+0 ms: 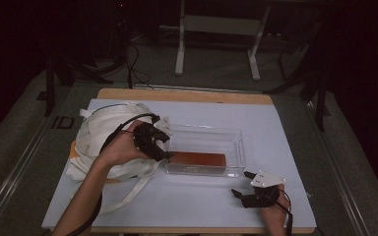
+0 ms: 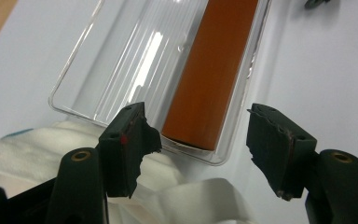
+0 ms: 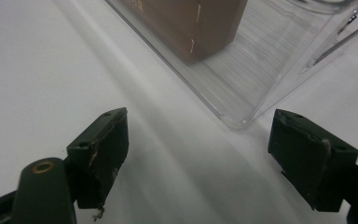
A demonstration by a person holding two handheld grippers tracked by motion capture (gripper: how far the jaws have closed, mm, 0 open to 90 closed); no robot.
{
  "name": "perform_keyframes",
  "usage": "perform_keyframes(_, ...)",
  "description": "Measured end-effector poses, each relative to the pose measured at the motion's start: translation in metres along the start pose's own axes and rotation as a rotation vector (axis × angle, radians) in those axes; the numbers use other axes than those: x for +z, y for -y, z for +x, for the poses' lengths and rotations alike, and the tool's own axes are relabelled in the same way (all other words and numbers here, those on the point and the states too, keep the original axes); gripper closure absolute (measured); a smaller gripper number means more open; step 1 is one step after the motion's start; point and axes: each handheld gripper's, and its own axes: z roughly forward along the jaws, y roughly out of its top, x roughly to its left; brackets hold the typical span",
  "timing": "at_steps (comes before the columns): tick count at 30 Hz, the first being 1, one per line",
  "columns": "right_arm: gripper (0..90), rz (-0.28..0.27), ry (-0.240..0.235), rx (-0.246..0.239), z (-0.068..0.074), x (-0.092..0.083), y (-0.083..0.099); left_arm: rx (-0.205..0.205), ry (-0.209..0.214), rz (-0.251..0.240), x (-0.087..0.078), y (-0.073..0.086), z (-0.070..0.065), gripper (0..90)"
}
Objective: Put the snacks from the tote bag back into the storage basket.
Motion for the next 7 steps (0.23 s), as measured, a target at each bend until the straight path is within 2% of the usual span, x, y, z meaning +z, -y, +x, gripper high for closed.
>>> perform_keyframes(4,19.9,0.003,-0.006,0.017,-0.002,0.0,0.0,-0.022,-0.023,-0.052,-0.002,0.013,-0.013,38.1)
perform_keyframes(7,19.5,0.011,-0.013,0.028,-0.003,0.001,0.0,-0.038,-0.04,-0.108,-0.003,0.024,-0.026,38.1)
